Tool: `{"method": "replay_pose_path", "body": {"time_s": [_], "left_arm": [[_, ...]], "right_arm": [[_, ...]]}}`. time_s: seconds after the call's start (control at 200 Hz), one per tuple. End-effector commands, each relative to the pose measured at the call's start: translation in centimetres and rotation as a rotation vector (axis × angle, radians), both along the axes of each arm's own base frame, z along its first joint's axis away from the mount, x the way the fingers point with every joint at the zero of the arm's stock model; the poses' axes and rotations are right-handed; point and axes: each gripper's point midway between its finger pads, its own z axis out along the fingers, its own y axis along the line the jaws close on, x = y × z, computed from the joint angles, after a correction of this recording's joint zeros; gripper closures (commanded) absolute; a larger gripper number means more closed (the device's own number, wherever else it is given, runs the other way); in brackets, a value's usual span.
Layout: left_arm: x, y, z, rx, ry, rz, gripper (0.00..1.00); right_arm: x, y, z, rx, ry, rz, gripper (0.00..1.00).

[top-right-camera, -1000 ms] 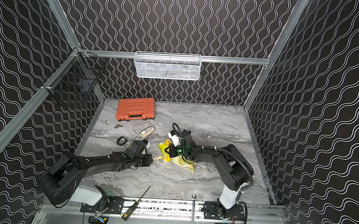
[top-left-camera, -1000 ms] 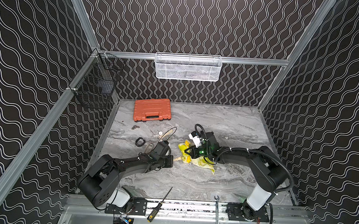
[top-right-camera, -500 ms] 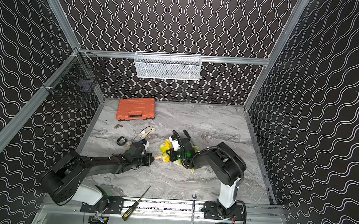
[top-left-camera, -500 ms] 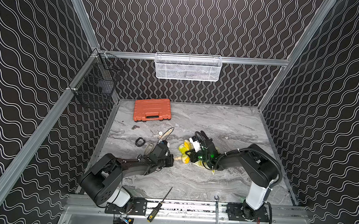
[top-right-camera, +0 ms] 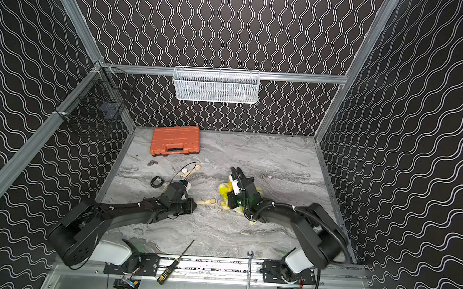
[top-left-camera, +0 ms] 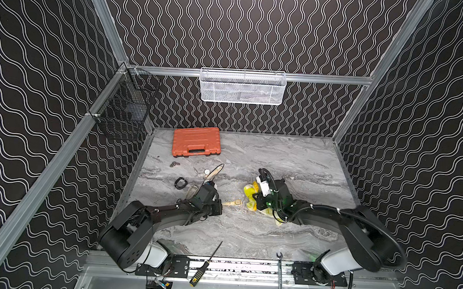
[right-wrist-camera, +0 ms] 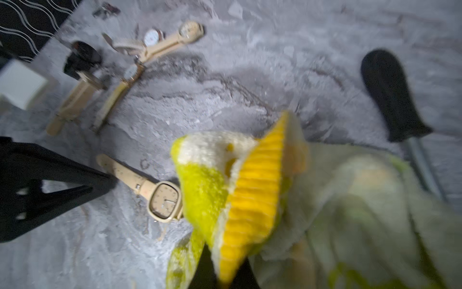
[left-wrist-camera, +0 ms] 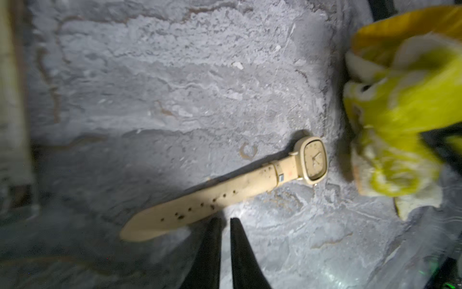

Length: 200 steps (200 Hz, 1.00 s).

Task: Wipe the watch dial
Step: Wipe the dirt from the watch dial, then place the cleaning item at the center of the board, then adjust the watch at the center of the board.

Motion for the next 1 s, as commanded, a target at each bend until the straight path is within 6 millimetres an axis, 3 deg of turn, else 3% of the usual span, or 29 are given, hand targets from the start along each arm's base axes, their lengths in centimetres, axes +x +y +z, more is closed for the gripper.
{"method": "replay_pose_path", "body": {"time_s": [0.0, 0.13, 0.265, 0.45, 0.53, 0.61, 0.831, 0.996], "left_arm": [[-0.1, -0.2, 2.4, 0.13, -0.093, -0.153, 0.81], [-0.9, -4.5, 7.5, 0.153, -0.346, -0.514, 0.69], [-0.6, -6.1, 8.7, 0.24, -0.482, -0.75, 0.61], [0.2, -5.7, 4.6, 0.464, -0.273, -1.003, 0.61], [-0.1, -5.9, 3.7, 0.453, -0.187, -1.108, 0.62], [0.1, -5.7, 3.1, 0.414, -0.125, -1.117, 0.62], [0.2, -5.0, 1.7, 0.426, -0.077, -1.139, 0.62], [1.0, -4.4, 0.8, 0.482, -0.079, -1.155, 0.61]], "right_arm": [[-0.5, -1.3, 1.4, -0.003, 0.001, -0.049, 1.0], [-1.1, -3.0, 3.6, 0.075, -0.033, -0.111, 0.97], [-1.4, -6.0, 3.5, 0.103, -0.008, -0.194, 0.95], [-1.9, -8.7, 2.4, 0.113, 0.043, -0.255, 0.87], [-2.2, -9.0, 2.1, 0.122, 0.053, -0.253, 0.77], [-2.4, -9.1, 2.0, 0.11, 0.055, -0.242, 0.72], [-3.6, -9.7, 1.6, 0.135, 0.072, -0.255, 0.71], [-4.0, -11.7, 0.3, 0.084, 0.124, -0.365, 0.44]]}}
